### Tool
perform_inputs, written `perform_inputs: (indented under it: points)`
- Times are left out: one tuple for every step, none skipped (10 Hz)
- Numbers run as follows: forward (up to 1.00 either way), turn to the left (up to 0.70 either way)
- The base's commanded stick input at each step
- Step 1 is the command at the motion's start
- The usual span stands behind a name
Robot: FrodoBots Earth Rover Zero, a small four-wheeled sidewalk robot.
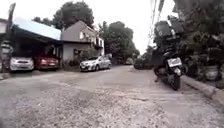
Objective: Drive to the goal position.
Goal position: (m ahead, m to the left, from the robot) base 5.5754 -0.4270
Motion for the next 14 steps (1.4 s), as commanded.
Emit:
perform_inputs:
  points:
    - [1.00,0.00]
    - [1.00,0.00]
    - [1.00,0.00]
    - [1.00,0.00]
    - [1.00,0.00]
    - [1.00,0.00]
    - [1.00,0.00]
    - [1.00,0.00]
    - [1.00,0.00]
    - [1.00,0.00]
    - [1.00,0.00]
    - [1.00,0.00]
    - [1.00,0.00]
    - [1.00,0.00]
